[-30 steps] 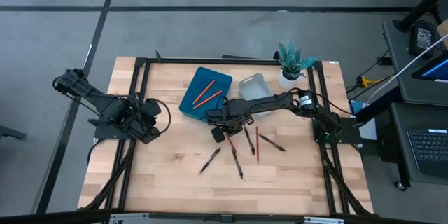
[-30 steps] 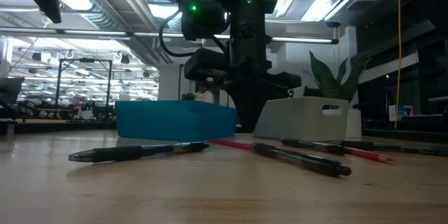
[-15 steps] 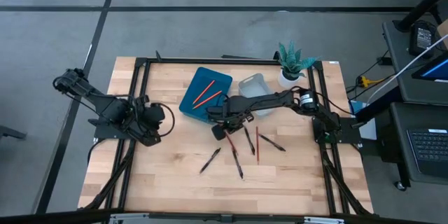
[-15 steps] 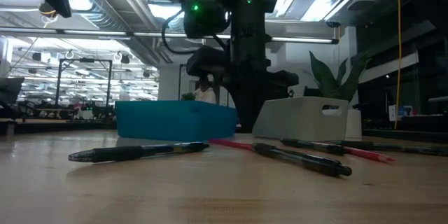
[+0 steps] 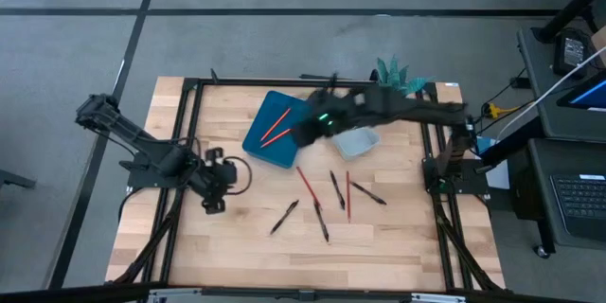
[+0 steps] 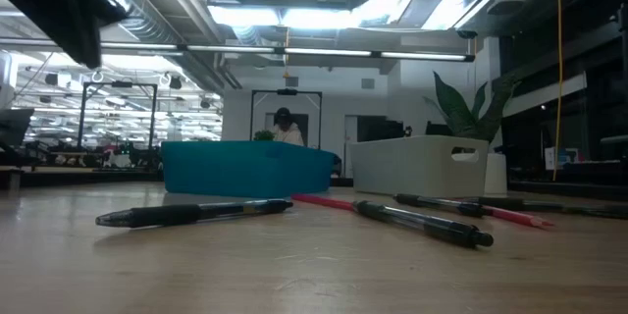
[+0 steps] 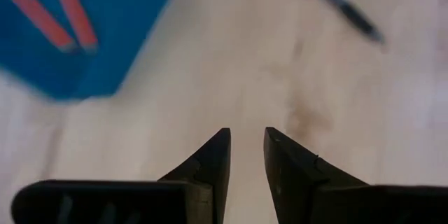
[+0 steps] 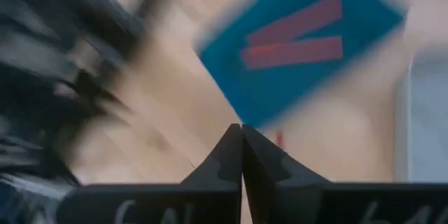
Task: Sort pens & pencils
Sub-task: Put the red pencil into the blue bin
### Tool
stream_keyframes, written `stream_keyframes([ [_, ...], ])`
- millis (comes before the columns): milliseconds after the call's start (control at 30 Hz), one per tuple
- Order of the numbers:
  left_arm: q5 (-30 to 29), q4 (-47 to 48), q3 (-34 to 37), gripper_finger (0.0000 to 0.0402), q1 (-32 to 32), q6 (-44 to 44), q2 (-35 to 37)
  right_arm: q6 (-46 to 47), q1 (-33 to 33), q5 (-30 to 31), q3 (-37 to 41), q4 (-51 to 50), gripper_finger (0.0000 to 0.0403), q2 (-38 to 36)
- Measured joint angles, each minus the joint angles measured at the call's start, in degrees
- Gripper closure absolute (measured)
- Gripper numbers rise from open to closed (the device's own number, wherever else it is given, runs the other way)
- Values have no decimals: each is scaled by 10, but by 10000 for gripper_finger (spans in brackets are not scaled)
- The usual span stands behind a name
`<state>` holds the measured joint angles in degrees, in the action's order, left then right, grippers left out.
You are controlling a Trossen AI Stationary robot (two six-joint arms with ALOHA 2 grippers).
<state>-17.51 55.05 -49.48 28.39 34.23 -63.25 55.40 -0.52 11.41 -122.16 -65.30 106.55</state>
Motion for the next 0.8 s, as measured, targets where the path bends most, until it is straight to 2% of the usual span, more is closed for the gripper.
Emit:
stream_keyframes([
  [100, 44, -66, 6, 321, -51, -72, -28, -45, 1, 68, -78, 4, 394, -27],
  [167, 64, -101, -4, 321, -84, -128, -53, -80, 0, 88, -128, 5, 392, -32],
  [300, 106, -169, -43, 321, -137, -273, -124, -138, -6, 75, -93, 83, 390, -67],
  [500, 126, -155, -134, 321, -190, -490, -282, -161, -12, 42, -87, 50, 390, -74],
  [667, 123, -149, -202, 321, -214, -586, -384, -193, -11, 39, -87, 50, 390, -73],
  [800, 120, -147, -236, 321, -219, -622, -420, -217, -12, 39, -95, 50, 390, -73],
])
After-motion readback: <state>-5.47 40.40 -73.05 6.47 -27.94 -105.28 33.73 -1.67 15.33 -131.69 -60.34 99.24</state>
